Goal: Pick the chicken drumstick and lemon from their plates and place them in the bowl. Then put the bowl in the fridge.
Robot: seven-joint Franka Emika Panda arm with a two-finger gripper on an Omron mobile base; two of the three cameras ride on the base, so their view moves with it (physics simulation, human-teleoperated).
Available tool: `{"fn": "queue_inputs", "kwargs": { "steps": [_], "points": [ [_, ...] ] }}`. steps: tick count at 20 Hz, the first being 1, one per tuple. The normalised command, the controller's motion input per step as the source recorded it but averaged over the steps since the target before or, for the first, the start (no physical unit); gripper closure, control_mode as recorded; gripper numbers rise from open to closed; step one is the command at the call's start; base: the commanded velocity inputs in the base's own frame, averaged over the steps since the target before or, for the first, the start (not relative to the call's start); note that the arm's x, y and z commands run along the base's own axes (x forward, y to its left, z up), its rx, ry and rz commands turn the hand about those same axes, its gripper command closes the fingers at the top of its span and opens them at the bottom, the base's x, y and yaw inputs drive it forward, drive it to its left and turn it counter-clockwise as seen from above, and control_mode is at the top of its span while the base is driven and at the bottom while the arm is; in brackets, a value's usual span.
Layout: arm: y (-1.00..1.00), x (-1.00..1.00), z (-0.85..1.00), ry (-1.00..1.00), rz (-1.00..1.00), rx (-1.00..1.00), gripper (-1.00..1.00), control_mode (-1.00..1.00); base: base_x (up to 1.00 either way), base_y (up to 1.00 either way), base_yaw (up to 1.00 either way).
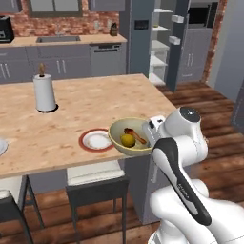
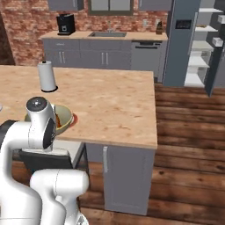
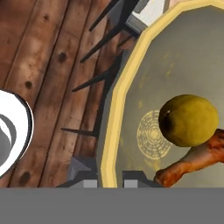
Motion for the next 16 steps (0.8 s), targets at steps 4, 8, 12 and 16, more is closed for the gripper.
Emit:
{"fn": "queue_inputs", "kwargs": {
  "steps": [4,8,12,16],
  "points": [
    [0.0,0.0,0.0,0.0,0.0,0.0,1.0,1.0,0.35,-0.68,0.0],
    [0.0,0.0,0.0,0.0,0.0,0.0,1.0,1.0,0.35,-0.64,-0.02],
    [0.0,0.0,0.0,0.0,0.0,0.0,1.0,1.0,0.38,-0.61,-0.04],
    [0.0,0.0,0.0,0.0,0.0,0.0,1.0,1.0,0.4,-0.62,-0.01]
  ]
}}
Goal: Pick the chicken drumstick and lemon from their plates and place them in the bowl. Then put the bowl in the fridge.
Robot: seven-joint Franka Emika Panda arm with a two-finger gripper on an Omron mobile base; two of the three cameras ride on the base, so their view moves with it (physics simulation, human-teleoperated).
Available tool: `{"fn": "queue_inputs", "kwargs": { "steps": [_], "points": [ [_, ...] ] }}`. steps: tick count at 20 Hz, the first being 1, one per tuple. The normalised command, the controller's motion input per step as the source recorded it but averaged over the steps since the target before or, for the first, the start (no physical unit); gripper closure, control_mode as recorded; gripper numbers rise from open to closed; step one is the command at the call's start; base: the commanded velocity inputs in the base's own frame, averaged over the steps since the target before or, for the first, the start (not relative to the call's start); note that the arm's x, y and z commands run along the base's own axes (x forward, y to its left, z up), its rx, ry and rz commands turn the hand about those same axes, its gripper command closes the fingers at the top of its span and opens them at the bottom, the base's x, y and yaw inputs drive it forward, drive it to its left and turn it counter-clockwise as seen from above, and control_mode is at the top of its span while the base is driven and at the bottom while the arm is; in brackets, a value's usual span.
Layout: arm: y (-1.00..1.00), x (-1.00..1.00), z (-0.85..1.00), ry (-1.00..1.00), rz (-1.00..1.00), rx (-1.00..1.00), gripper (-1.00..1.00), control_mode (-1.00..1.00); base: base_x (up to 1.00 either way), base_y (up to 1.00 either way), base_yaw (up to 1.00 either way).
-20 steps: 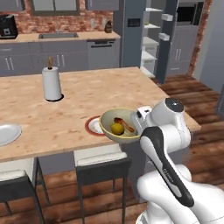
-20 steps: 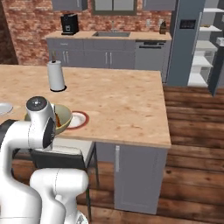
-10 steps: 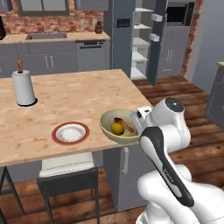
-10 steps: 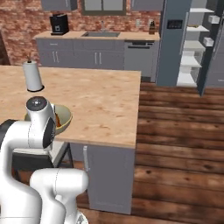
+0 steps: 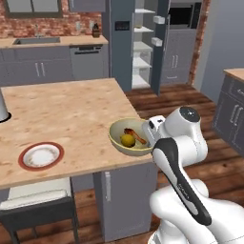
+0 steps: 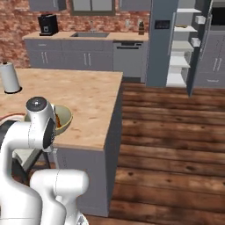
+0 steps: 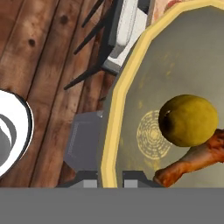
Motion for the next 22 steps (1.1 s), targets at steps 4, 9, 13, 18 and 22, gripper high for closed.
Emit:
{"fn": "queue_inputs", "kwargs": {
  "steps": [4,9,13,18,22],
  "points": [
    [0.0,0.0,0.0,0.0,0.0,0.0,1.0,1.0,0.38,-0.62,-0.01],
    [0.0,0.0,0.0,0.0,0.0,0.0,1.0,1.0,0.39,-0.62,0.0],
    [0.0,0.0,0.0,0.0,0.0,0.0,1.0,1.0,0.39,-0.62,0.0],
    [0.0,0.0,0.0,0.0,0.0,0.0,1.0,1.0,0.39,-0.61,-0.01],
    [0.0,0.0,0.0,0.0,0.0,0.0,1.0,1.0,0.42,-0.57,-0.02]
  ]
}}
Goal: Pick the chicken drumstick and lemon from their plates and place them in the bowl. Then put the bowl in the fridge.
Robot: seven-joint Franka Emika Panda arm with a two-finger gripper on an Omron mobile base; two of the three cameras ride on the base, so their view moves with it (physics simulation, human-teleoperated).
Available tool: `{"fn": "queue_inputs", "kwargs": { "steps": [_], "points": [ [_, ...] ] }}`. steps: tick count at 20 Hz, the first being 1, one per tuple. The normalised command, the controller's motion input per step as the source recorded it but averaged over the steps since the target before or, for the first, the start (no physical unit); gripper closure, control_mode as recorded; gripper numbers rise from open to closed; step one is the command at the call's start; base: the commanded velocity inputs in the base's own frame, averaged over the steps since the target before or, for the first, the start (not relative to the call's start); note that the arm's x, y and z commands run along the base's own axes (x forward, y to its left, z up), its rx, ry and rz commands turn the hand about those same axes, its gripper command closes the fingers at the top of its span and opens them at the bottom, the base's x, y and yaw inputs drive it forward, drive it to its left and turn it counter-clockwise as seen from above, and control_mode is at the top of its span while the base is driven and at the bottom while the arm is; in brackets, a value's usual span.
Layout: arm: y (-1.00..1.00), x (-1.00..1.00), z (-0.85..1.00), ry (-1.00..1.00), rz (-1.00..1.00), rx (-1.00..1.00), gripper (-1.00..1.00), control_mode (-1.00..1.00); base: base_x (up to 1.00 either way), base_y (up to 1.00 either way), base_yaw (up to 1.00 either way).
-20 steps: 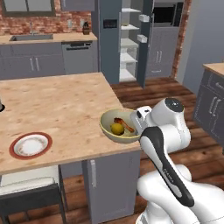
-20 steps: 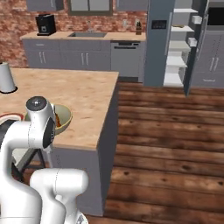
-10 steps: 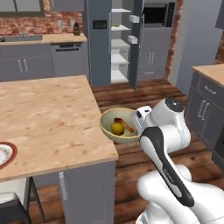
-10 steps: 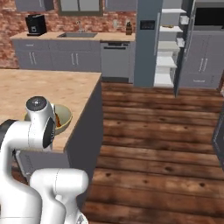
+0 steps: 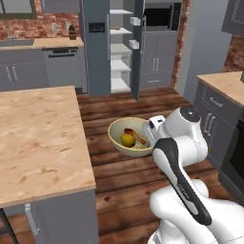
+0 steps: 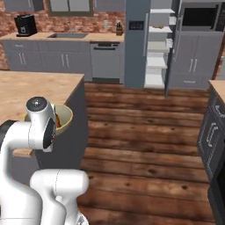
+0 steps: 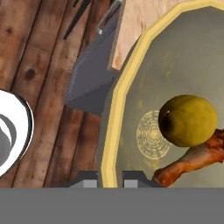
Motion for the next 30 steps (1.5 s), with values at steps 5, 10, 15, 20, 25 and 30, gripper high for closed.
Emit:
{"fn": "queue_inputs", "kwargs": {
  "steps": [5,10,15,20,25,30],
  "points": [
    [0.0,0.0,0.0,0.0,0.0,0.0,1.0,1.0,0.49,-0.46,-0.09],
    [0.0,0.0,0.0,0.0,0.0,0.0,1.0,1.0,0.48,-0.26,-0.3],
    [0.0,0.0,0.0,0.0,0.0,0.0,1.0,1.0,0.49,-0.02,-0.45],
    [0.0,0.0,0.0,0.0,0.0,0.0,1.0,1.0,0.7,0.08,-0.32],
    [0.0,0.0,0.0,0.0,0.0,0.0,1.0,1.0,0.91,-0.06,-0.03],
    [0.0,0.0,0.0,0.0,0.0,0.0,1.0,1.0,0.94,-0.08,0.01]
  ]
}}
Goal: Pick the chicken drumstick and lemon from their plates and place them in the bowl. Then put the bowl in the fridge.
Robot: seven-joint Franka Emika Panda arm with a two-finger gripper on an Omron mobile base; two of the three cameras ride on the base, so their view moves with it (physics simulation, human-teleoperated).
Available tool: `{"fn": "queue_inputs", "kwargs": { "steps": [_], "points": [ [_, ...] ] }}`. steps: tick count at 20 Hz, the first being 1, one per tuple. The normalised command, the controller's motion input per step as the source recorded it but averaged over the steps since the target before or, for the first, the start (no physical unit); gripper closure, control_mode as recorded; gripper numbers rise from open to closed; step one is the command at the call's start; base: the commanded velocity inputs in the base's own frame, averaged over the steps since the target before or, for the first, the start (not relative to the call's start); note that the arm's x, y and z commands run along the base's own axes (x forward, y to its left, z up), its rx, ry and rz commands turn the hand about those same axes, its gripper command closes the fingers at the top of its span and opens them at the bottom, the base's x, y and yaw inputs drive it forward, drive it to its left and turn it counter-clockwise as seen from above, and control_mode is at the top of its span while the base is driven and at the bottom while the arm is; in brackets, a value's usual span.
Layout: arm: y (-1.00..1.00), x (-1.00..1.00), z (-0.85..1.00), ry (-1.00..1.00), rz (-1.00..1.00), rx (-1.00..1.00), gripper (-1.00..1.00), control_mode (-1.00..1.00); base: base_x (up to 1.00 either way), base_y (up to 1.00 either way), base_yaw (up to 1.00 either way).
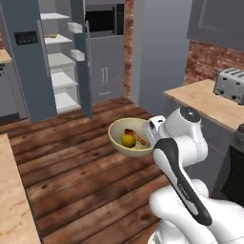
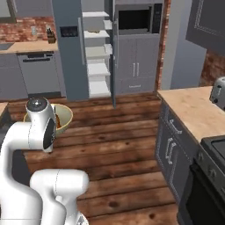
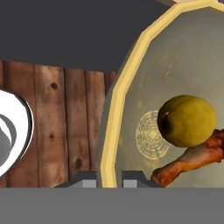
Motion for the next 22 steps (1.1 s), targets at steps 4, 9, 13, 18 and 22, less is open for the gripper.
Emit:
{"fn": "queue_inputs", "kwargs": {
  "steps": [4,9,13,18,22],
  "points": [
    [0.0,0.0,0.0,0.0,0.0,0.0,1.0,1.0,0.94,-0.02,0.0],
    [0.0,0.0,0.0,0.0,0.0,0.0,1.0,1.0,0.94,0.0,0.0],
    [0.0,0.0,0.0,0.0,0.0,0.0,1.0,1.0,0.94,0.0,0.01],
    [0.0,0.0,0.0,0.0,0.0,0.0,1.0,1.0,0.94,0.03,0.0],
    [0.0,0.0,0.0,0.0,0.0,0.0,1.0,1.0,0.94,0.03,0.0]
  ]
}}
